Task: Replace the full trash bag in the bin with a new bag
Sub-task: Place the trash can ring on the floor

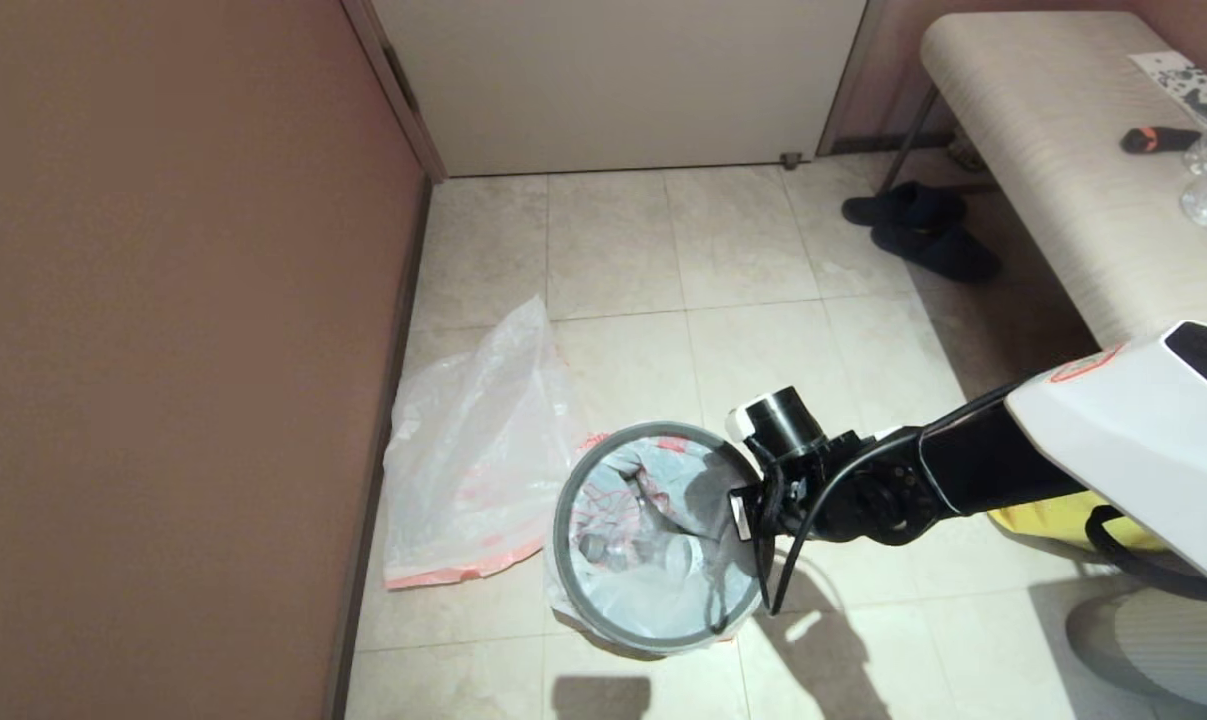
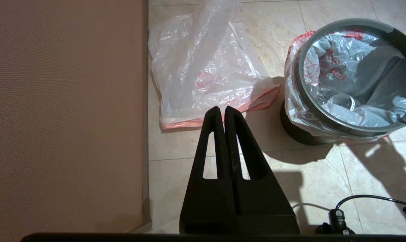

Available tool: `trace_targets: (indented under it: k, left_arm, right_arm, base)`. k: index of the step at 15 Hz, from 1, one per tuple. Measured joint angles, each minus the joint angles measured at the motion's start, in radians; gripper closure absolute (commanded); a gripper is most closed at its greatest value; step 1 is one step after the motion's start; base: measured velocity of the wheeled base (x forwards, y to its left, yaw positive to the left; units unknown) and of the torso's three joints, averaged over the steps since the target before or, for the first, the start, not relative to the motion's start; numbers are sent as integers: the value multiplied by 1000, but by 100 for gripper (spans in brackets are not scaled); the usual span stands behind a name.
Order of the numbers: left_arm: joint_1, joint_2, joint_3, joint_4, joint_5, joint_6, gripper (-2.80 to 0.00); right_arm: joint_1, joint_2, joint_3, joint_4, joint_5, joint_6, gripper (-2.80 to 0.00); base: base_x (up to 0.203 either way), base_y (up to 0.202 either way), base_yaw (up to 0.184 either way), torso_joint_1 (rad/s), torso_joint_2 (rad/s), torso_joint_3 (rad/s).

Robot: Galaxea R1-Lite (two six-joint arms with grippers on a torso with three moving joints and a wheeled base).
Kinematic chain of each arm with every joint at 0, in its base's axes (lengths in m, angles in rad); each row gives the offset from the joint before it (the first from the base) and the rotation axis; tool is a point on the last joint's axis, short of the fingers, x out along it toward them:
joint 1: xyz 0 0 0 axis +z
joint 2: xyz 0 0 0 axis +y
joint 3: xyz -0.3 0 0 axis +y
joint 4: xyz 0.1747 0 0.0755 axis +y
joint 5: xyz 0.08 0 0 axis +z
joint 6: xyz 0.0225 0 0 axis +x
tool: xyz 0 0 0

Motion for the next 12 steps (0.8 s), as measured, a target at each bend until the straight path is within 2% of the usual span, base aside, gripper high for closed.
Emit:
trace_targets:
  k: [3, 12]
  left_arm:
    - [0, 0, 0, 0, 0, 0, 0]
    - [0, 0, 0, 0, 0, 0, 0]
  right_arm:
    - [9, -31, 10, -2, -2, 2, 0]
    - [-38, -54, 51, -36, 29, 18, 0]
  base:
    - [0, 0, 0, 0, 0, 0]
    - [0, 0, 0, 0, 0, 0]
